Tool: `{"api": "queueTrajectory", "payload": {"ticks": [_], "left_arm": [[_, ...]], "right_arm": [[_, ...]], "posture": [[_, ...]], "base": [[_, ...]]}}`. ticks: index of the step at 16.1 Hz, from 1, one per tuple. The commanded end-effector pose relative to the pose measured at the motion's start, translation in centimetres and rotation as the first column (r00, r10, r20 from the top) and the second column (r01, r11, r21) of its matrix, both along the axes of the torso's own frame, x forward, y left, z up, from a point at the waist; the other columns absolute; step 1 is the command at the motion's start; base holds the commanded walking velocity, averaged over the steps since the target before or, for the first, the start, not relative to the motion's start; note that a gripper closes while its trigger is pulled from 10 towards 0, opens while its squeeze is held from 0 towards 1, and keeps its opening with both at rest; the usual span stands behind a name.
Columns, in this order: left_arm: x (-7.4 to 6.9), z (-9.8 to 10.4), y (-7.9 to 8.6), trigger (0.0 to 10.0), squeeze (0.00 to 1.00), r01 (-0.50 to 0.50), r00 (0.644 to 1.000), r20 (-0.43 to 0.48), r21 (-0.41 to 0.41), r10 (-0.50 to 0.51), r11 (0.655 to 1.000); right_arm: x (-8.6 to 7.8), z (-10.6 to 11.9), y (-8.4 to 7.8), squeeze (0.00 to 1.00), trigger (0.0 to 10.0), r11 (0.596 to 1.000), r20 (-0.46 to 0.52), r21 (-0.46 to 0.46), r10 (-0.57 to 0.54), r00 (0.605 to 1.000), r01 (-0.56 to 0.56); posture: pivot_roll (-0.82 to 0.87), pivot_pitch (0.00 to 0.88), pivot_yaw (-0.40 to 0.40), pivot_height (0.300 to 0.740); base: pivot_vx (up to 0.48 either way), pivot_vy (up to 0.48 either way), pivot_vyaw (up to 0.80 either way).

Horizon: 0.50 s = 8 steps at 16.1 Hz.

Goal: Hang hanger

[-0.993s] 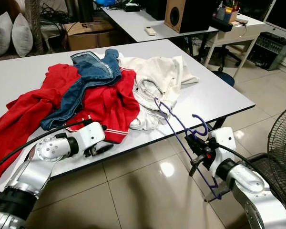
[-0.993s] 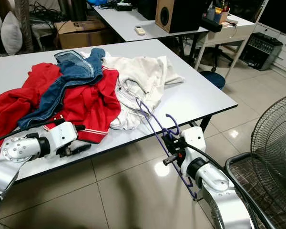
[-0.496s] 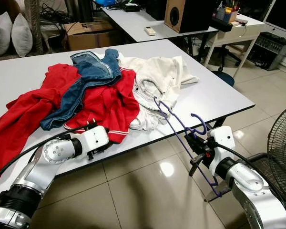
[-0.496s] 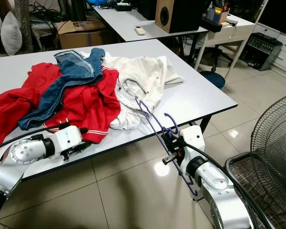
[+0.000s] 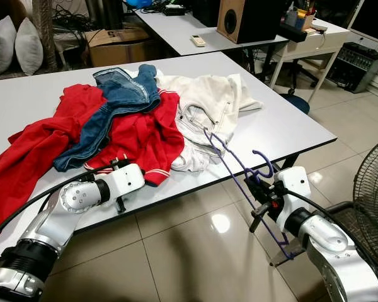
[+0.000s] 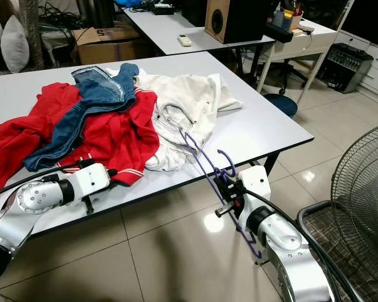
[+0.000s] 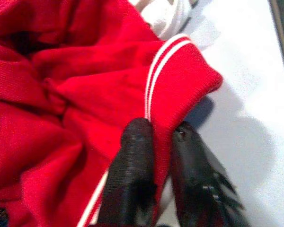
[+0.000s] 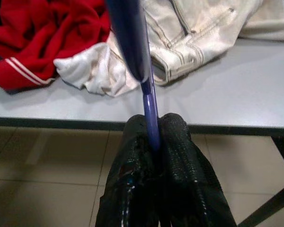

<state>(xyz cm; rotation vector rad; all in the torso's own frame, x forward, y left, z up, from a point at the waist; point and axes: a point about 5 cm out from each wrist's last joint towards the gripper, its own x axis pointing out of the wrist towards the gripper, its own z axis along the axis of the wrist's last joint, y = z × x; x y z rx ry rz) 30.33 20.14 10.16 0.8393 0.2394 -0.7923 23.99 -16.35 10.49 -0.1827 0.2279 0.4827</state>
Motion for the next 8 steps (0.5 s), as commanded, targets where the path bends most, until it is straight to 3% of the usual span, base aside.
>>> {"api": "queueTrajectory", "payload": {"ticks": [1,3,5,8], "left_arm": [[0.7,0.9,0.1,0.0,0.00,-0.022,0.999,0.023,-0.018,0.023,1.000],[1.1,1.5,0.2,0.0,0.00,-0.043,0.998,0.033,-0.039,0.044,0.998],[2.1,3.1,0.0,0.0,0.00,-0.084,0.992,0.082,-0.113,0.093,0.990],[3.9,6.3,-1.3,0.0,0.00,-0.084,0.982,0.143,-0.235,0.120,0.968]], "right_arm": [[0.3,0.4,0.0,0.00,10.0,1.000,0.025,-0.009,0.006,1.000,-0.006],[0.3,0.5,-0.1,0.00,10.0,1.000,0.033,-0.008,0.010,0.999,-0.010],[0.1,0.8,-0.6,0.00,10.0,0.999,0.037,0.005,0.041,0.999,-0.041],[-1.4,2.6,-0.4,0.00,10.0,0.960,0.045,0.140,0.238,0.970,-0.242]], "posture": [[-0.08,0.000,-0.036,0.740],[-0.08,0.000,-0.034,0.740],[-0.08,0.000,-0.032,0.740],[-0.08,0.000,-0.029,0.740]], "base": [[0.000,0.000,0.00],[0.000,0.000,0.00],[0.000,0.000,0.00],[0.000,0.000,0.00]]}}
